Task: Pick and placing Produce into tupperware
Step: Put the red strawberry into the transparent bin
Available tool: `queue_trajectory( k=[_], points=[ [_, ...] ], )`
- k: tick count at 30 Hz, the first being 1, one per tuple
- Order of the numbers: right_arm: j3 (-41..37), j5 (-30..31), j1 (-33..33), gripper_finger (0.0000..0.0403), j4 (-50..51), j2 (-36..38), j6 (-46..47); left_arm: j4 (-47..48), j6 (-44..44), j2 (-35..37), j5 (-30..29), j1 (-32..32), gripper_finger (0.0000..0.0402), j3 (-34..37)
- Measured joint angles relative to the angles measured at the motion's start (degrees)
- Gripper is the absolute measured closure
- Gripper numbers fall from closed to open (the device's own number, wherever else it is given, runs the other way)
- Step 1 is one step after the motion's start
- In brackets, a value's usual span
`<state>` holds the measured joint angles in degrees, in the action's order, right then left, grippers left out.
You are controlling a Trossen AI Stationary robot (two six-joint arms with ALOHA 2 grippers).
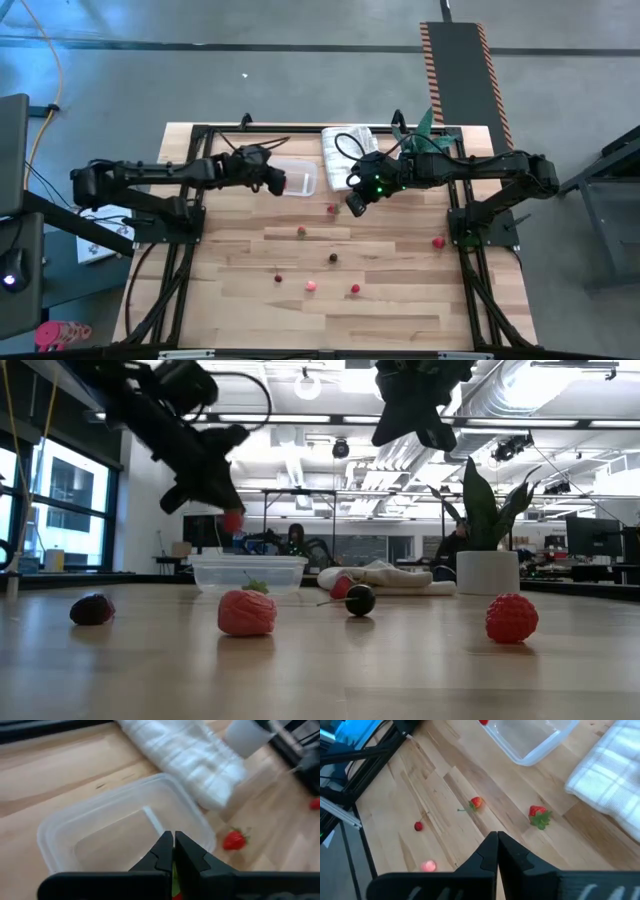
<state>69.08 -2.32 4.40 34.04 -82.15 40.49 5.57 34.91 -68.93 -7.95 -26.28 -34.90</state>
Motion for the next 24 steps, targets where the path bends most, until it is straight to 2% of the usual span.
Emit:
queue_trajectory(
  k=[5,8,17,20,24],
  points=[
    [0.0,0.3,0.0,0.0402,-0.4,0.0,0.0,-4.9,-1.0,-4.4,-2.2,0.0,0.0401,-0.5],
    [0.0,0.3,0.0,0.0402,-1.0,0.0,0.0,-4.8,-4.0,-7.3,-3.9,0.0,0.0401,-3.9],
    [0.0,0.3,0.0,0.0402,-1.3,0.0,0.0,13.8,-15.5,-16.3,-8.3,0.0,0.0401,-19.4],
    [0.0,0.3,0.0,0.0402,-1.3,0.0,0.0,17.9,-17.6,-18.7,-9.3,0.0,0.0401,-22.1],
    [0.0,0.3,0.0,0.0402,-1.3,0.0,0.0,18.4,-18.0,-20.4,-8.2,0.0,0.0401,-22.7]
  ],
)
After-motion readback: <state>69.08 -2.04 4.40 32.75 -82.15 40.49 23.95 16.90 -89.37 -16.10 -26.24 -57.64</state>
